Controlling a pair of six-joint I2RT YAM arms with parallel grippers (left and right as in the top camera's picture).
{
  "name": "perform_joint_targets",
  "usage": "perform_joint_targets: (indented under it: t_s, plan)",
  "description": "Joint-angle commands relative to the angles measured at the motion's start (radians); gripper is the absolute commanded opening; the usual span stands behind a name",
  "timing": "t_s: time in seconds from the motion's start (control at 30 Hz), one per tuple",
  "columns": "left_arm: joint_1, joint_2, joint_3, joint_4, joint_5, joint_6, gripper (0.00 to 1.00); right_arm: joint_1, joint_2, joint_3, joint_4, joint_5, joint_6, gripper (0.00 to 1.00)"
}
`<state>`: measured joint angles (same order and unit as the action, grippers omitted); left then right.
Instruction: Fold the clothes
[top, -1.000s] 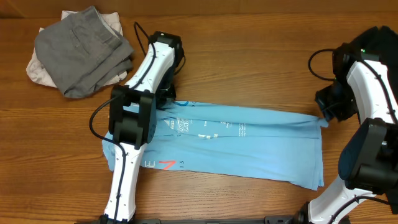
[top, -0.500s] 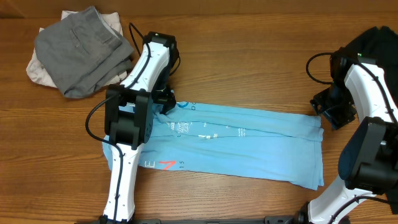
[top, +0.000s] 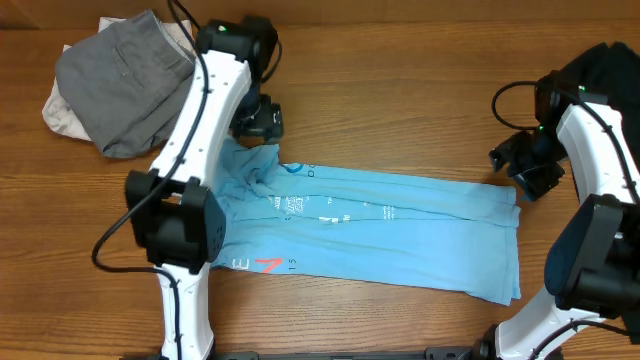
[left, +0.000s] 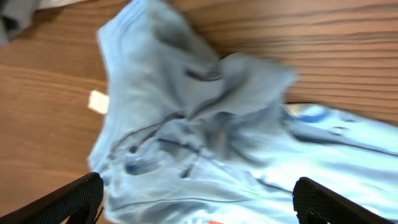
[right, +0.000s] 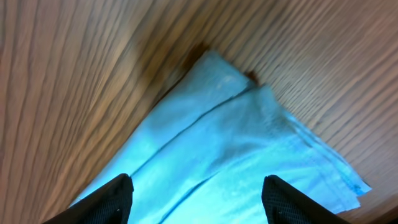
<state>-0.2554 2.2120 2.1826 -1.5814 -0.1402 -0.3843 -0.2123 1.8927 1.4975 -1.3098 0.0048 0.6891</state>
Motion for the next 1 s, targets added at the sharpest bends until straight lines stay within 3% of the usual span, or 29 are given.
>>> perform_joint_targets:
  t_s: [0.0,0.23,0.37,0.77,0.97]
  plan:
    - [-0.006,0.055,-0.006,0.013,0.137,0.028,0.99,0.017,-0.039,0.001,0.004,-0.052,-0.059,0.71]
    - [-0.039,0.163,-0.006,0.028,0.131,-0.026,0.83,0.023,-0.039,0.001,0.003,-0.051,-0.070,0.71]
    - [-0.035,0.206,-0.006,0.072,0.134,-0.066,0.69,0.023,-0.039,0.001,0.003,-0.052,-0.074,0.71]
    - [-0.033,0.221,-0.006,0.174,0.097,-0.095,0.57,0.023,-0.039,0.001,0.008,-0.051,-0.077,0.71]
    - [-0.033,0.221,-0.007,0.183,0.049,-0.094,0.59,0.023,-0.039,0.001,0.008,-0.051,-0.077,0.71]
